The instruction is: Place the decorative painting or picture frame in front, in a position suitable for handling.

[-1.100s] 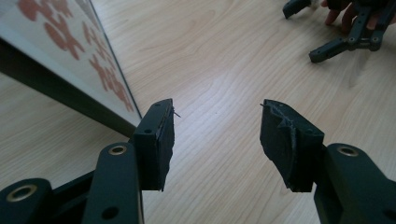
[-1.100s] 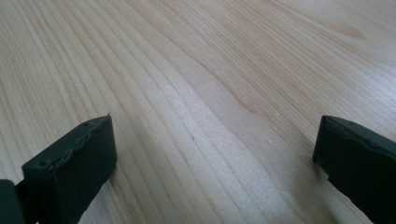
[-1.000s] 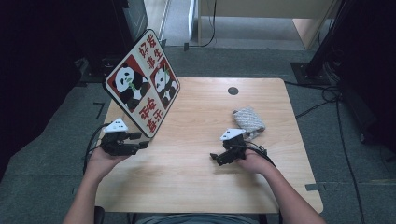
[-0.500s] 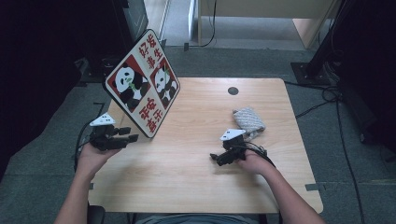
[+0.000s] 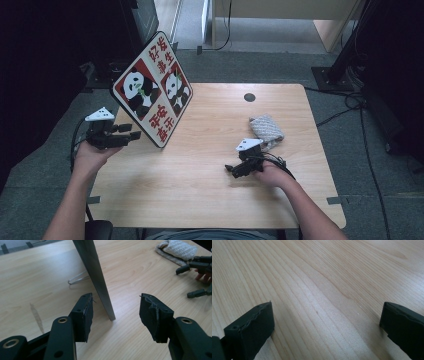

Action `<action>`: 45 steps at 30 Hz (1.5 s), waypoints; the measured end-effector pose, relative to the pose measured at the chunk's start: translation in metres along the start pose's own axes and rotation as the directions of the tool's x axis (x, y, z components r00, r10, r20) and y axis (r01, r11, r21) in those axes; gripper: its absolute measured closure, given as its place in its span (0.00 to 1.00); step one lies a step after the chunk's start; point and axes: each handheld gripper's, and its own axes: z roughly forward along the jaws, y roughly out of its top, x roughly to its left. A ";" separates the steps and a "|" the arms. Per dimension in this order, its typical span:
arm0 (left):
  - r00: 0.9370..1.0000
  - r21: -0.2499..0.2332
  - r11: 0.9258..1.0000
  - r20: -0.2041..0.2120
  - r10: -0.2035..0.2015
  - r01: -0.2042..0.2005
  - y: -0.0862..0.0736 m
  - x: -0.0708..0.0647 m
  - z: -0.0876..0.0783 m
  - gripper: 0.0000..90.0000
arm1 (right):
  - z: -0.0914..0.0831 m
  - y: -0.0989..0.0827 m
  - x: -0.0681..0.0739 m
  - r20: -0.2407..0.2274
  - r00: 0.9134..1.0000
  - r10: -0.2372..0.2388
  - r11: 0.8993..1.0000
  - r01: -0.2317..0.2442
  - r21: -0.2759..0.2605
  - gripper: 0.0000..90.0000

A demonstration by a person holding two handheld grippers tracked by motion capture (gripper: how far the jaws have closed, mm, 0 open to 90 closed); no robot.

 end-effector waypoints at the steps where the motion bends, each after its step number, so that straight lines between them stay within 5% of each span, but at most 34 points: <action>1: 1.000 0.000 1.000 0.000 0.003 -0.003 0.004 0.001 -0.001 0.50 | 0.000 0.000 0.000 0.000 1.000 0.001 1.000 -0.001 0.001 0.00; 8: 1.000 0.001 1.000 0.004 0.008 -0.008 0.028 0.005 -0.005 0.49 | 0.000 0.000 0.000 0.000 1.000 -0.004 1.000 0.004 -0.002 0.00; 11: 0.999 -0.013 0.999 0.034 -0.031 0.032 0.041 0.013 -0.008 0.49 | 0.000 0.000 0.000 0.001 1.000 -0.003 1.000 0.003 -0.003 0.00; 14: 0.999 -0.006 1.000 0.034 -0.028 0.028 0.046 0.016 -0.009 0.49 | 0.000 0.000 0.000 0.001 1.000 -0.002 1.000 0.002 -0.003 0.00; 25: 1.000 0.047 0.999 -0.031 0.007 -0.006 0.083 0.031 -0.009 0.49 | 0.000 0.000 0.000 0.000 1.000 -0.002 1.000 0.002 -0.002 0.00; 45: 0.999 0.065 0.998 -0.049 0.021 -0.017 0.144 0.039 -0.002 0.54 | 0.000 0.000 0.004 0.018 1.000 0.016 1.000 -0.016 -0.004 0.00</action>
